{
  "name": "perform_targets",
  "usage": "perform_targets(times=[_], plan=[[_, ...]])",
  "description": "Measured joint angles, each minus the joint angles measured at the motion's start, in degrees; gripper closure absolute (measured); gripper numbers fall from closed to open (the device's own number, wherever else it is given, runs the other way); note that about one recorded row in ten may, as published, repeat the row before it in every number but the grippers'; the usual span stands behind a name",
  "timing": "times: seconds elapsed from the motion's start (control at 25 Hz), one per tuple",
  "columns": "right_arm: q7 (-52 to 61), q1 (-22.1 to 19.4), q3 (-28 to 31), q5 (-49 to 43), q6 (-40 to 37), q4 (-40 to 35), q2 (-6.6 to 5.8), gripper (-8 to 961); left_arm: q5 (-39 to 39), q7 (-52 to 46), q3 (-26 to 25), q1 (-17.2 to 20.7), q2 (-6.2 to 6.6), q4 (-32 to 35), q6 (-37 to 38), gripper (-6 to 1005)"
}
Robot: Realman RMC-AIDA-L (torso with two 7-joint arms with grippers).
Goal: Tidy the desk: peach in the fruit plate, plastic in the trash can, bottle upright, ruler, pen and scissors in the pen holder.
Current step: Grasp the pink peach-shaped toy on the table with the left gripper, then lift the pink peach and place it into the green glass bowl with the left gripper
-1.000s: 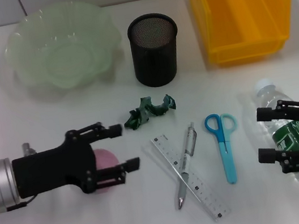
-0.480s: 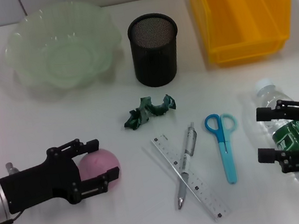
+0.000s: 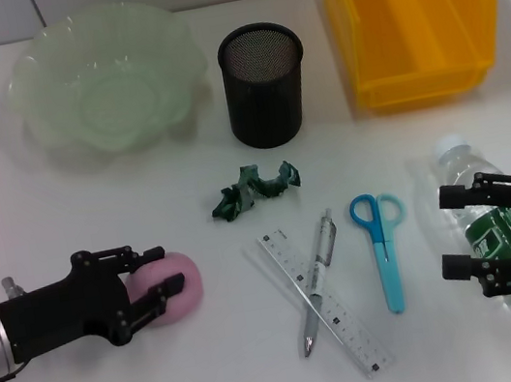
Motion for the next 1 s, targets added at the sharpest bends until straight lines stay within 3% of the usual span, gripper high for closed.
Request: perform_targets(times=[0.28,0.48,0.64,0.76,0.8,0.92,1.0], plan=[[0.15,-0.02,0.39,0.0,-0.48,0.0,0.0,132,-1.76,-0.02,-0.27,-0.06,-0.1,0.04,0.79,716],[0.25,0.2,0.42,0.0,-0.58,0.0,0.0,132,-4.82,0.12,-0.36,-0.47,-0.11,0.57,2.61,813],[0.28,0.3,0.5,0.0,-0.6,0.0,0.0,133,-15.35,0.67,-0.55,-1.22,-0.34,-0.14,3.39,858],[0.3,0.49,0.35,0.0,-0.6,0.0,0.02,133,-25.15,2.39,-0.89,-4.15,-0.5,-3.25,0.44,883],[0.31,0.54,0.25,0.0,-0.6,0.0,0.05,133,-25.15,2.39,-0.89,-4.15,-0.5,-3.25,0.44,892],[0.32,0.67,0.19,0.0,-0.61,0.0,0.08,133,-36.23,4.15,-1.67,-9.17,-0.49,-7.02,-10.51,917],[0.32,0.79,0.21,0.0,-0.68,0.01,0.14,133,-36.23,4.15,-1.67,-9.17,-0.49,-7.02,-10.51,923]])
